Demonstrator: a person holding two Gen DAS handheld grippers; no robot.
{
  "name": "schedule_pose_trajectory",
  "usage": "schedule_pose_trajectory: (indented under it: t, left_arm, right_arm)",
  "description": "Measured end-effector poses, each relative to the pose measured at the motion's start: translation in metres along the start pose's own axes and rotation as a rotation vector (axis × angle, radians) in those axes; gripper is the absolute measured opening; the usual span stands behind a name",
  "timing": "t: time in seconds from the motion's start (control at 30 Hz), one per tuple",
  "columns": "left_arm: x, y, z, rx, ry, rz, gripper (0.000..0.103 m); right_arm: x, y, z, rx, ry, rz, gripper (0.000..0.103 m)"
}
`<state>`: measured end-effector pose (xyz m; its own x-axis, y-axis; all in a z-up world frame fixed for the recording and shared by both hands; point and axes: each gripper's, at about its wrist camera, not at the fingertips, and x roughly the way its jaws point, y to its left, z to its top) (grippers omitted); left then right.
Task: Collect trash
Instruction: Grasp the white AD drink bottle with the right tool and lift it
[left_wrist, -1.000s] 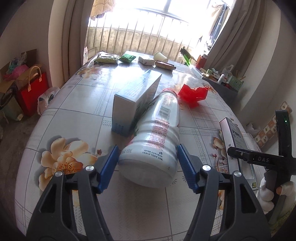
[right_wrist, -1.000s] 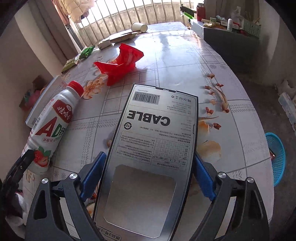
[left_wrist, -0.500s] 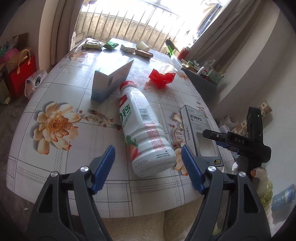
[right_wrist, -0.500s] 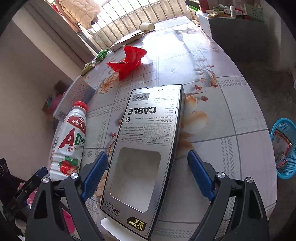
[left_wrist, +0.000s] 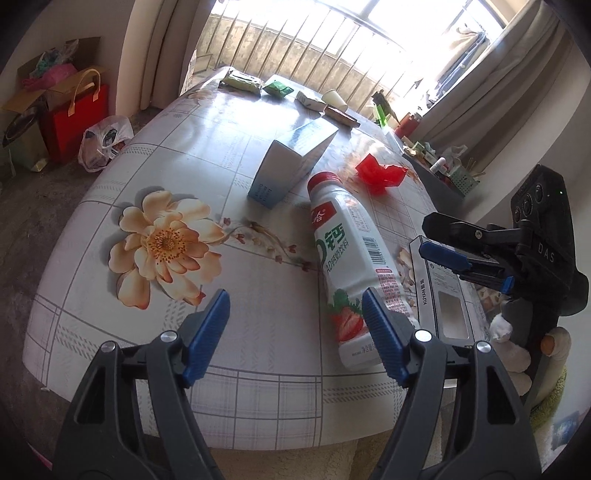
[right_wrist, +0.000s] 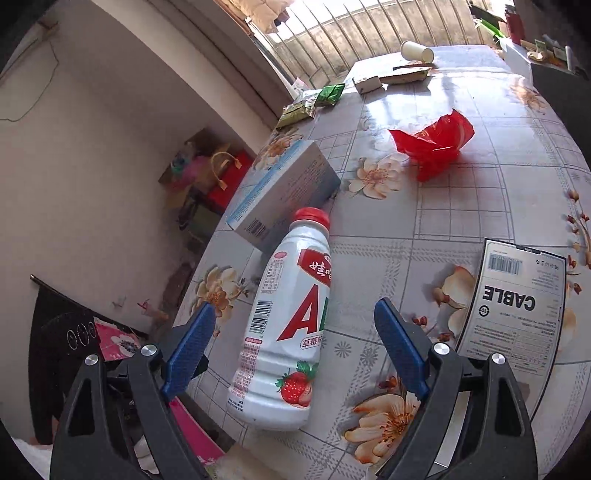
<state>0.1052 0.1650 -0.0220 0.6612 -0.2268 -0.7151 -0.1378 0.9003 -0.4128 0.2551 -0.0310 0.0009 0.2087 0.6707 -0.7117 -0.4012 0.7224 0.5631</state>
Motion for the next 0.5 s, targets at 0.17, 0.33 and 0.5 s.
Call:
schedule_pose_trajectory:
  t: [0.17, 0.33, 0.5]
  left_arm:
    - [-0.002, 0.014, 0.0, -0.009, -0.004, 0.021, 0.07]
    - [-0.003, 0.022, 0.0, -0.019, -0.011, 0.029, 0.07]
    - [-0.004, 0.017, 0.0, -0.016, -0.015, 0.02, 0.07]
  right_arm:
    - [0.05, -0.004, 0.009, 0.057, 0.122, 0.06, 0.074]
    - [0.066, -0.015, 0.005, 0.13, 0.16, 0.142, 0.063]
    - [0.051, -0.03, -0.005, 0.219, 0.141, 0.246, 0.062]
